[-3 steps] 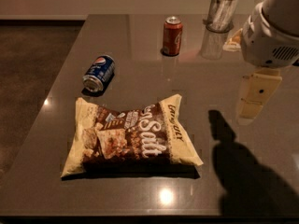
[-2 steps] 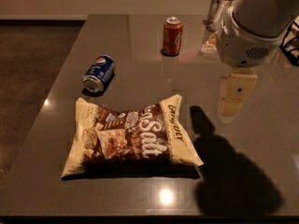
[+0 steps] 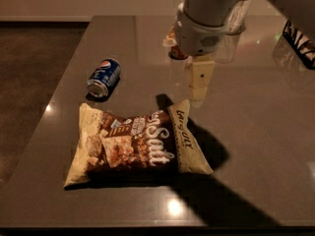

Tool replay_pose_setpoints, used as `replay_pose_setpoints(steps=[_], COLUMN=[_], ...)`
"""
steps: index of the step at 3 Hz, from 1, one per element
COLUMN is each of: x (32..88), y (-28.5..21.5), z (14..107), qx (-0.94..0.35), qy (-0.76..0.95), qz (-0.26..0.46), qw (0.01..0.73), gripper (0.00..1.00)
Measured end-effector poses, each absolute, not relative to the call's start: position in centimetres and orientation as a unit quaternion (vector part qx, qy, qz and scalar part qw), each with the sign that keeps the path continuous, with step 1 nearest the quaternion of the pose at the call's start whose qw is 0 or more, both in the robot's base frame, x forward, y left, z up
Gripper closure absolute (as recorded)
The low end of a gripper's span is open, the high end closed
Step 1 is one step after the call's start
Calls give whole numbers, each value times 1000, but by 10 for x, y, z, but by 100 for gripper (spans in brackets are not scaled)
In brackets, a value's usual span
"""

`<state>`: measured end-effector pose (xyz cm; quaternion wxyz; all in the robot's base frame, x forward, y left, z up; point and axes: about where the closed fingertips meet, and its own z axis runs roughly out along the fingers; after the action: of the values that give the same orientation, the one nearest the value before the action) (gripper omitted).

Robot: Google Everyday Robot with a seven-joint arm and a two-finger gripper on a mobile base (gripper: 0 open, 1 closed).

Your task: Pick pepsi can

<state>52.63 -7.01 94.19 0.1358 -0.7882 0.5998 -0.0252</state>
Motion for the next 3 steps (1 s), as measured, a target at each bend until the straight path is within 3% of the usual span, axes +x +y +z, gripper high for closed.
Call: replay_pose_setpoints(steps=[3], x=[594], y=[38], z=[918], qx=[-883], qy=[443], qz=[-19], qw=[152], gripper=[0])
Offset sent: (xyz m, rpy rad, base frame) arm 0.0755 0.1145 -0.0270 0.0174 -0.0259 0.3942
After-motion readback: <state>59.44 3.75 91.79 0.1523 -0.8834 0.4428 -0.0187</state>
